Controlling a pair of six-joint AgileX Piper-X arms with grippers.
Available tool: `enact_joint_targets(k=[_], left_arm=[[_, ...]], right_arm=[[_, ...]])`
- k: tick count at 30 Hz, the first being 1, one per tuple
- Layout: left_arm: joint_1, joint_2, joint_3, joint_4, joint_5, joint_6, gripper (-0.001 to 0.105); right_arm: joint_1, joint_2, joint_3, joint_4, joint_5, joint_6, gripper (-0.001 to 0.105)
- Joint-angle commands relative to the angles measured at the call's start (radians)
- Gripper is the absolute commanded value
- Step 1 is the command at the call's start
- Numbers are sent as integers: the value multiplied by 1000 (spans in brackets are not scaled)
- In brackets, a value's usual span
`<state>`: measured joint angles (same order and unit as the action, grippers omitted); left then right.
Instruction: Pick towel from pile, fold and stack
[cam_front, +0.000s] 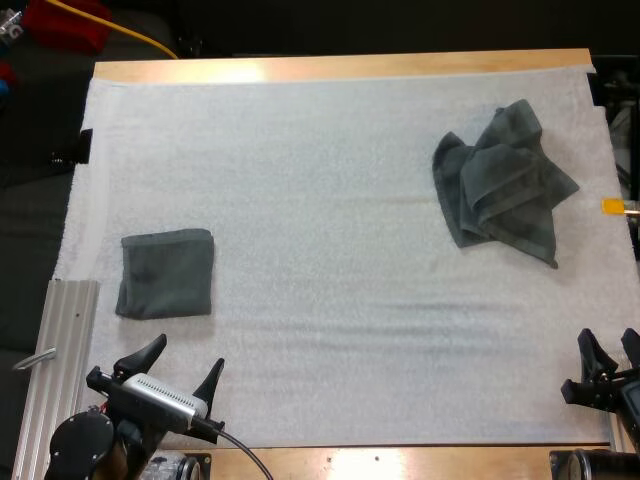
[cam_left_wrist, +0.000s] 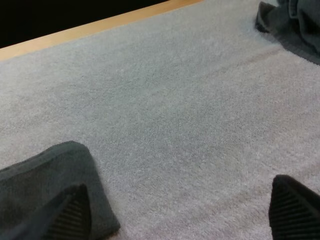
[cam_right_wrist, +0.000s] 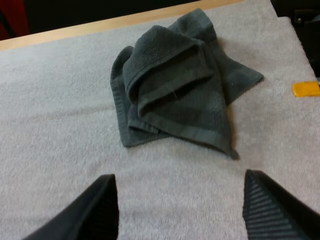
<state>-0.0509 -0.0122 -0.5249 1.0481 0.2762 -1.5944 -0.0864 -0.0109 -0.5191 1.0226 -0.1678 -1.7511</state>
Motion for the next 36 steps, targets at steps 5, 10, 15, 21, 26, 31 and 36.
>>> enact_joint_targets(k=[5, 10, 15, 21, 26, 31, 36], left_arm=[[-4, -101, -15, -8, 14, -7, 70], [-4, -62, -48, -42, 58, -29, 70], [-11, -2, -100, -88, 123, -72, 70], [-111, 83, -159, -86, 124, -56, 70], [-157, 149, -188, -84, 132, -53, 70], [-185, 208, -200, -85, 185, -53, 70], [-210, 255, -208, -90, 214, -35, 70]], right_arm=[[-1, -13, -72, 5, -5, -12, 54], [-1, 39, -140, 7, -54, -33, 54], [-1, 128, -204, 7, -152, -51, 54], [-1, 220, -268, 7, -294, -55, 54], [-1, 261, -306, 7, -363, -62, 54], [-1, 300, -325, 7, -406, -62, 54], [-1, 350, -324, 13, -441, -58, 54]])
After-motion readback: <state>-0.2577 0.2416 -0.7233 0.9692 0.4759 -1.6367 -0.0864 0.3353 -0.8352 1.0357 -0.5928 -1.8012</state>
